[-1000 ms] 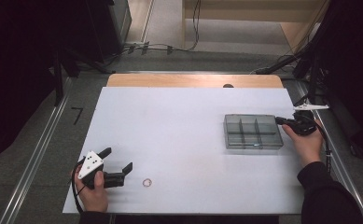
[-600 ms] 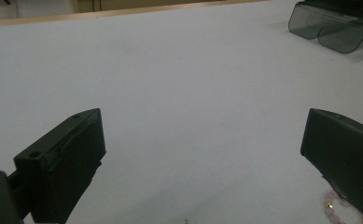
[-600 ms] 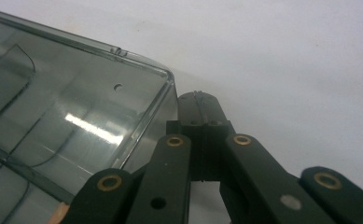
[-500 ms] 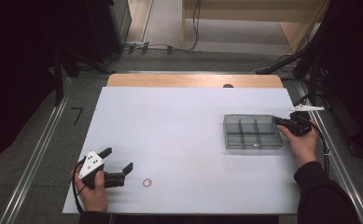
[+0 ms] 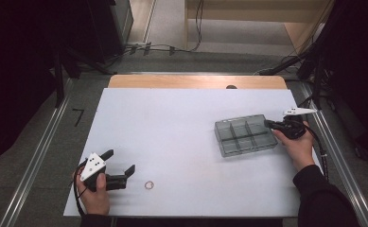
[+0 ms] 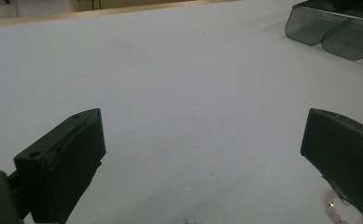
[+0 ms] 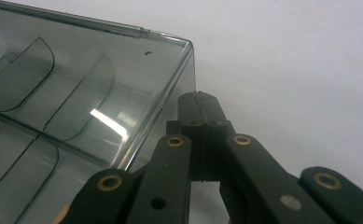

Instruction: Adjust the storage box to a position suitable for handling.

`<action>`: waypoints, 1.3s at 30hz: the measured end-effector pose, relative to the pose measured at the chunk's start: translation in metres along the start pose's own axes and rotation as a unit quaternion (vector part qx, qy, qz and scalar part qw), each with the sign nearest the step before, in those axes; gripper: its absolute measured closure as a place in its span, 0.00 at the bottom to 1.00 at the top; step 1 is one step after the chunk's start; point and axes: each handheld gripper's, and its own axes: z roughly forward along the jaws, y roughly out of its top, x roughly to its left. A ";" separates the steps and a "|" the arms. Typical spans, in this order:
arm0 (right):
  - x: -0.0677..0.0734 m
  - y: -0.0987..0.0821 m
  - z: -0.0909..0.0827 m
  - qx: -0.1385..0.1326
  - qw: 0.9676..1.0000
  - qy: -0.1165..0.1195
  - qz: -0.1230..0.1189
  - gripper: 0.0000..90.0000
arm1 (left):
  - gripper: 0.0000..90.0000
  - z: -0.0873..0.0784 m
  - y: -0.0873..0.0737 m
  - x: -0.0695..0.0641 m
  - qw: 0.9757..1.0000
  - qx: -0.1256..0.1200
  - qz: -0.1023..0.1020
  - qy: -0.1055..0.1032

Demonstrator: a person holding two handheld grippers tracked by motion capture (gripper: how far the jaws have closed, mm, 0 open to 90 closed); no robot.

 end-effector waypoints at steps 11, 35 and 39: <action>0.022 0.004 0.007 0.000 0.999 0.035 -0.017 0.99 | 0.00 0.000 0.000 0.000 1.000 0.002 0.001 0.000; 0.070 0.005 0.020 0.003 0.996 0.075 -0.051 0.98 | 0.00 0.000 0.000 0.000 1.000 0.003 0.000 -0.001; 0.077 0.003 0.021 0.003 0.996 0.080 -0.051 0.99 | 0.00 0.000 0.000 0.000 1.000 0.002 0.000 -0.001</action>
